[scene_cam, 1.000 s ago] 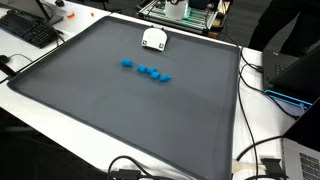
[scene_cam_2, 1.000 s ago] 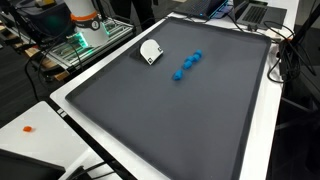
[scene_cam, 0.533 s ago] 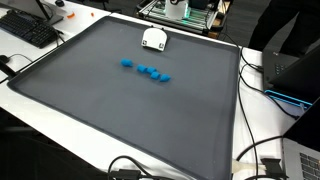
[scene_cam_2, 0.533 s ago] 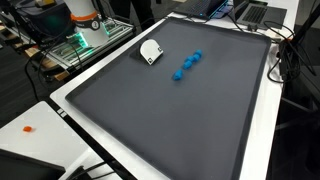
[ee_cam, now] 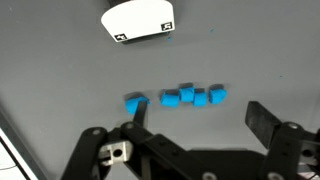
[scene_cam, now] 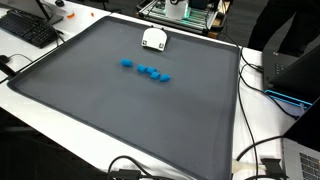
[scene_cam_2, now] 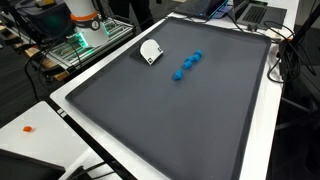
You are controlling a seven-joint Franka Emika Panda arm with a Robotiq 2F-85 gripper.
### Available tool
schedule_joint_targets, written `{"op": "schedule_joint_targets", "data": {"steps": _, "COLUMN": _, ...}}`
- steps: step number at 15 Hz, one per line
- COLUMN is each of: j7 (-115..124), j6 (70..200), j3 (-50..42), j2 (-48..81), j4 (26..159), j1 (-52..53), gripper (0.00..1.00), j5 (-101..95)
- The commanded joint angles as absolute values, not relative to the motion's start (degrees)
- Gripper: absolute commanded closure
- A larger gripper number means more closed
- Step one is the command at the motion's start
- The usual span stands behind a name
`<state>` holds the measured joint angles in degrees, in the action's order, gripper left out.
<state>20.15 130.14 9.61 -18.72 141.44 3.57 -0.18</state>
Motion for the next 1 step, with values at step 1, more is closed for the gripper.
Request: {"op": "schedule_joint_targets", "data": {"steps": 1, "j7": 20.11, "j6": 130.02, "j3": 9.55, "j2": -18.72, "j4": 141.36, "j1": 3.61, "gripper": 0.00, "j5": -0.18}}
